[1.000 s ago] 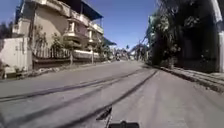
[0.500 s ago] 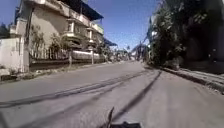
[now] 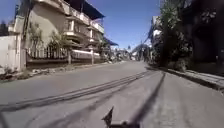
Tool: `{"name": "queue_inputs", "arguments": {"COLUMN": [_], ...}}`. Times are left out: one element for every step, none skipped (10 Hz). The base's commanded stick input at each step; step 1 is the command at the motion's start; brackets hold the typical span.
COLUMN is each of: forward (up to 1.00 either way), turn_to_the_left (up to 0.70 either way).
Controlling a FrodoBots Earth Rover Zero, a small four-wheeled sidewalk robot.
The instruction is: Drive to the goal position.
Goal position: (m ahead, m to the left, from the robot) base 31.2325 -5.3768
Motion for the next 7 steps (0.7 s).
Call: {"name": "queue_inputs", "arguments": {"forward": [0.7, 0.7, 0.7, 0.7, 0.7, 0.7, 0.7], "turn_to_the_left": [-0.03, -0.03, -0.03, -0.03, -0.03, -0.03, -0.03]}}
